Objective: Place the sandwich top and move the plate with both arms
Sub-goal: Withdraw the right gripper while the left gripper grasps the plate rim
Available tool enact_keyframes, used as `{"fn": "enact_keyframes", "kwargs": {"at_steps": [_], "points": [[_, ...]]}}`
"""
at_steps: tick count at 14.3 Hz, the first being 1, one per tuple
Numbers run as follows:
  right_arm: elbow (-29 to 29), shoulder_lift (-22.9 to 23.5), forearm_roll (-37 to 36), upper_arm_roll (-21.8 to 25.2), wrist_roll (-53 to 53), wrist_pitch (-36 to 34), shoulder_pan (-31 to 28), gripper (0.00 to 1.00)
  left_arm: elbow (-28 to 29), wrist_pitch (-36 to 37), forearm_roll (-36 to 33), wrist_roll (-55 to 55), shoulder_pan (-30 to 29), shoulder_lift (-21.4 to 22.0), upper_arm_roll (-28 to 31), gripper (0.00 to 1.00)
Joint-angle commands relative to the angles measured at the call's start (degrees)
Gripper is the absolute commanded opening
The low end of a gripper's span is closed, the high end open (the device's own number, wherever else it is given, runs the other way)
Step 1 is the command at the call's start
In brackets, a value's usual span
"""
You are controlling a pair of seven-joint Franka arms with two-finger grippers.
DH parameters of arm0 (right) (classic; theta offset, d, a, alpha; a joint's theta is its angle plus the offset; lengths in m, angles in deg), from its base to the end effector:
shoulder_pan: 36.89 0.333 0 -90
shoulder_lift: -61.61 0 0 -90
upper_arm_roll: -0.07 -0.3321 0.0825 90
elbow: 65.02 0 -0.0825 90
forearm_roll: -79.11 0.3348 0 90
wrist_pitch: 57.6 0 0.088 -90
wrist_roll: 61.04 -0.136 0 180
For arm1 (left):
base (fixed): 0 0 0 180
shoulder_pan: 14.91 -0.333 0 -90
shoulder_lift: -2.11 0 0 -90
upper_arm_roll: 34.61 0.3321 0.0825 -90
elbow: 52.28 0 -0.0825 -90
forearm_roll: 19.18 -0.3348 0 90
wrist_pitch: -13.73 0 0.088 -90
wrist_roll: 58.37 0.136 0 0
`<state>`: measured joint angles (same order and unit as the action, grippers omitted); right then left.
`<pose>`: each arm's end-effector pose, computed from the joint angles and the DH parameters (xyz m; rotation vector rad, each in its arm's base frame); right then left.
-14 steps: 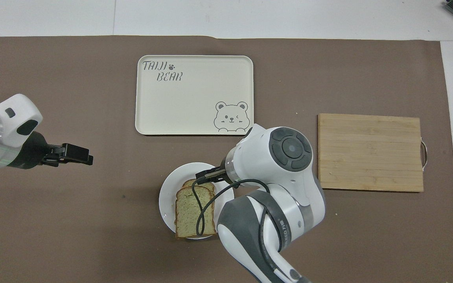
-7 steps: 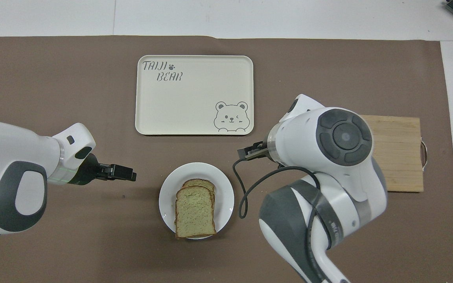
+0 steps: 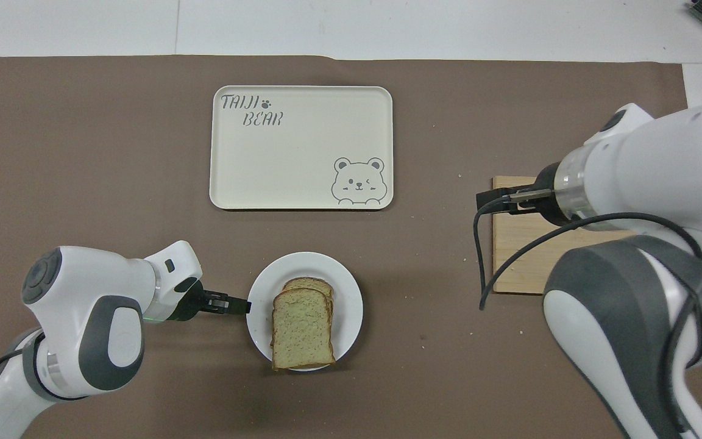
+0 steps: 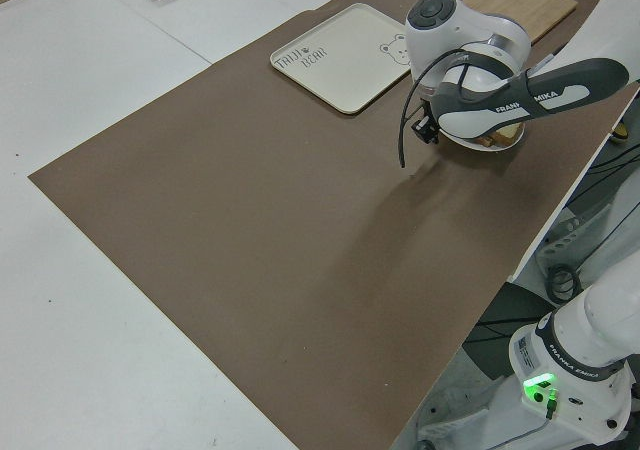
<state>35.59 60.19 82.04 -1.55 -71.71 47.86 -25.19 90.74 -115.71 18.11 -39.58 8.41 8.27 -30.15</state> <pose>0.5050 0.1254 0.5696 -3.0666 -0.0542 -0.1486 0.3807 -0.1616 0.3449 2.6436 -0.2693 -0.1715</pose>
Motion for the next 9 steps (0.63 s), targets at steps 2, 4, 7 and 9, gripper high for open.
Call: {"fn": "enact_keyframes", "kwargs": {"at_steps": [2, 4, 7, 9], "points": [[-5.6, 0.2, -3.5, 0.2, 0.8, -6.7, -2.0, 1.0, 4.0, -2.5, 4.8, 4.2, 1.1, 1.7, 0.8, 0.44], [-8.3, 0.2, -3.7, 0.7, 0.7, -11.0, -2.8, 1.0, 4.0, -3.3, 5.8, 4.2, 2.7, 1.5, 0.9, 0.43], [-12.9, 0.2, -3.6, 0.7, 0.8, -16.6, -5.3, 1.0, 4.6, -6.7, 8.1, 4.2, 5.6, -0.2, 0.9, 0.43], [-14.2, 0.1, -3.6, 0.7, 0.8, -18.6, -6.3, 1.0, 5.1, -7.8, 10.2, 4.2, 6.4, -0.5, 0.9, 0.38]]}}
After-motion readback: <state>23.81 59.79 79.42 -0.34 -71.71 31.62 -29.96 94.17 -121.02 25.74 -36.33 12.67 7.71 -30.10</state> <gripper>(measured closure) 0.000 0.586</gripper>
